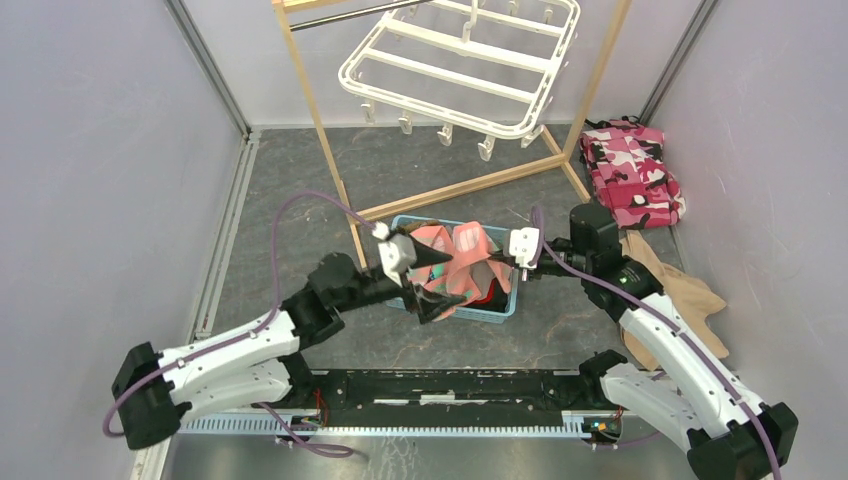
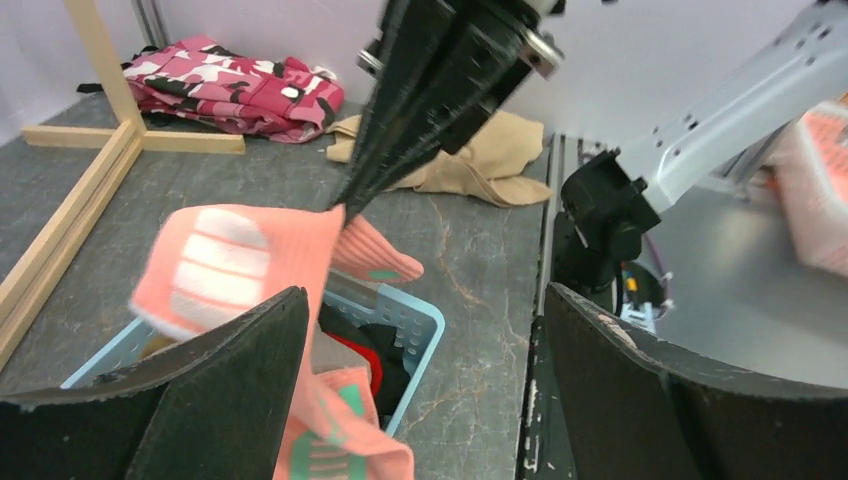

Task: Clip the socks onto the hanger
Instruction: Pick up the sock from the bin.

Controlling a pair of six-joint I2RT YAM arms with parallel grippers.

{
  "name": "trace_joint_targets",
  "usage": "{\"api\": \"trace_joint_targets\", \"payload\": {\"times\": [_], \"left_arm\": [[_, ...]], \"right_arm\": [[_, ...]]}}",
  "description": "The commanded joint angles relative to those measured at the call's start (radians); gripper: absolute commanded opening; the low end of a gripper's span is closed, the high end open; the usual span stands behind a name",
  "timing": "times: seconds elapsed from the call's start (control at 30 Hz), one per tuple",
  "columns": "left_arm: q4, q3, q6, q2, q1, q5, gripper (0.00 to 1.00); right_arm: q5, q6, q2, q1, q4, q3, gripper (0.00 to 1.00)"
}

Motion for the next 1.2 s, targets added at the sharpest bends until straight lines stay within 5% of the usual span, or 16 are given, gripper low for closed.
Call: {"api": "trace_joint_targets", "payload": {"times": [0.0, 0.17, 0.33, 0.57, 0.97, 1.07, 1.17], "left_arm": [[-0.005, 0.042, 0.35, 0.067, -0.196, -0.345, 0.92], [-0.026, 0.088, 0.539, 0.206, -0.328, -0.579, 0.89], [0.06, 0.113, 0.593, 0.296, -0.343, -0.717, 0.83], [0.084, 0.17, 0.599, 0.394, -0.343, -0.74, 0.68], [0.132, 0.143, 0.663, 0.435, -0.342, -0.736, 0.61], [0.136, 0.148, 0.662, 0.451, -0.342, -0.724, 0.54], [0.139, 0.153, 0.659, 0.462, -0.342, -0.714, 0.32]], "right_arm": [[-0.1, 0.091, -0.034, -0.02, 0.049, 0.015, 0.0], [-0.084, 0.083, -0.043, -0.019, 0.056, -0.005, 0.0], [-0.091, 0.053, -0.053, -0.019, -0.005, -0.01, 0.0], [-0.087, 0.018, -0.036, -0.019, -0.061, 0.014, 0.0], [-0.137, 0.017, 0.003, -0.019, -0.068, 0.021, 0.0], [-0.145, 0.026, 0.009, -0.019, -0.059, 0.021, 0.0], [-0.151, 0.034, 0.017, -0.02, -0.059, 0.031, 0.0]]}}
